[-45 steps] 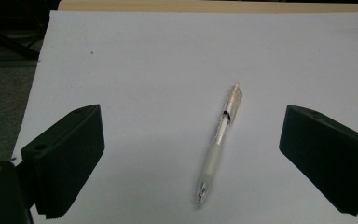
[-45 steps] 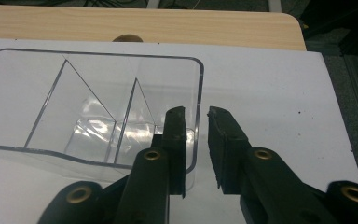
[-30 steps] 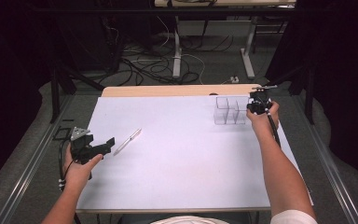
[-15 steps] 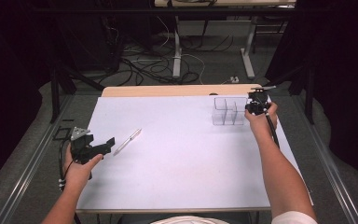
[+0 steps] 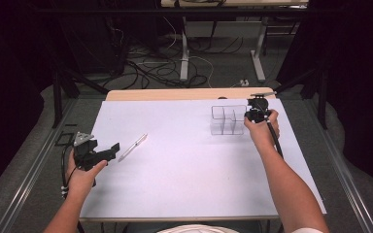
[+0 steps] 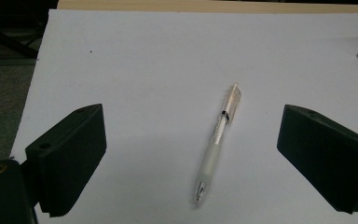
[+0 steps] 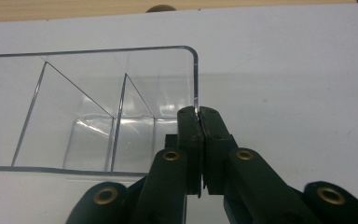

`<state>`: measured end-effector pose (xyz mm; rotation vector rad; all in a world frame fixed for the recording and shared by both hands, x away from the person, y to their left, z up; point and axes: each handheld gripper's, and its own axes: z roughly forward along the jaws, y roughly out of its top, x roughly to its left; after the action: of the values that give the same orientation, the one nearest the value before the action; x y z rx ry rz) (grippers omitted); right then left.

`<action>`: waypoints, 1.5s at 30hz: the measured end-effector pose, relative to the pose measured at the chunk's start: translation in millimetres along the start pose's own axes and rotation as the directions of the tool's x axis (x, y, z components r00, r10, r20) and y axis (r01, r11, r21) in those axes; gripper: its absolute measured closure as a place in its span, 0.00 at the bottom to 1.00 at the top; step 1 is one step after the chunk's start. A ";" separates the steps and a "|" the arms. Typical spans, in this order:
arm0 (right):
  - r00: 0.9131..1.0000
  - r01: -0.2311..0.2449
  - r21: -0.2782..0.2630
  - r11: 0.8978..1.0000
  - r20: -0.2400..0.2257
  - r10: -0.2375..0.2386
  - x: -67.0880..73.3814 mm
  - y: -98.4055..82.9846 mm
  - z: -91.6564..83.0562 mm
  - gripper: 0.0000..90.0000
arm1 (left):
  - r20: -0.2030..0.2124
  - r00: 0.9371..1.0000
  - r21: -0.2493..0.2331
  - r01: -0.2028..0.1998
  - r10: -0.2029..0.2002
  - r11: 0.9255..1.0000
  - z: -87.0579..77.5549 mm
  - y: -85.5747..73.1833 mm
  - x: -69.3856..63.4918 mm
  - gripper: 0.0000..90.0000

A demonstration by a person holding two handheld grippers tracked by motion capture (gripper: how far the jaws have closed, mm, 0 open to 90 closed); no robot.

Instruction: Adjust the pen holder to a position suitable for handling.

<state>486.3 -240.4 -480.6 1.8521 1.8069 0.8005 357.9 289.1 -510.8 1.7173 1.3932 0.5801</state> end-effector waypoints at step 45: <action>0.986 0.004 0.098 0.995 -0.167 0.012 74.5 -28.6 -16.1 0.95 | 0.000 1.000 -0.003 -0.005 0.005 1.000 -0.5 0.5 -0.4 0.09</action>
<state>453.1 -166.1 -479.8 1.8997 1.9780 0.9085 357.6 288.8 -510.0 1.7190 1.3881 0.5847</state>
